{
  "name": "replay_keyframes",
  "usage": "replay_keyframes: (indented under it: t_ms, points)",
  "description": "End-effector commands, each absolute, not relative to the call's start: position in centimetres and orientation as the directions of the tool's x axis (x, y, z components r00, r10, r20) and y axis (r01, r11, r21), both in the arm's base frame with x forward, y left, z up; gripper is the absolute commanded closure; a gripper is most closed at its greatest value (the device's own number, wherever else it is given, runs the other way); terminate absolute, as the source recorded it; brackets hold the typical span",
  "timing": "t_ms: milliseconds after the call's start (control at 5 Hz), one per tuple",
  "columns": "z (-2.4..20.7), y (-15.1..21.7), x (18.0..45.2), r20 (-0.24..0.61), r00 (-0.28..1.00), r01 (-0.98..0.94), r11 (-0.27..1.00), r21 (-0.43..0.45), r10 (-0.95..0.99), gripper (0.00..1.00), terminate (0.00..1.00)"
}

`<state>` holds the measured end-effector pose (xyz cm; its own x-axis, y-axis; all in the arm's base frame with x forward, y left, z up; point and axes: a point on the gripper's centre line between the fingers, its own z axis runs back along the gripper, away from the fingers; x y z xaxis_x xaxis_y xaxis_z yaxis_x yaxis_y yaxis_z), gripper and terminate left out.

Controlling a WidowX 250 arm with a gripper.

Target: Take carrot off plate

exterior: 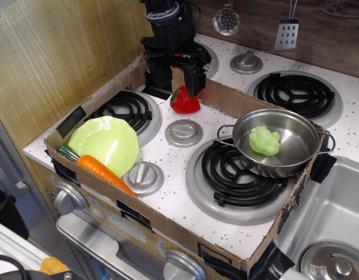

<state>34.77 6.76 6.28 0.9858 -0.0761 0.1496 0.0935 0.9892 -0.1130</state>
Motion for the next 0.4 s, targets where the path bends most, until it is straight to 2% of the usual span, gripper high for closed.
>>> replay_keyframes:
  t_ms: [0, 200]
  points:
    - [6.3, 6.8, 34.8, 0.150, 0.986, 0.094, 0.989, -0.113, -0.076, 0.00, 0.00]
    - [8.0, 7.7, 34.9, 0.265, 0.962, -0.063, 0.998, -0.003, 0.062, 0.00, 0.00]
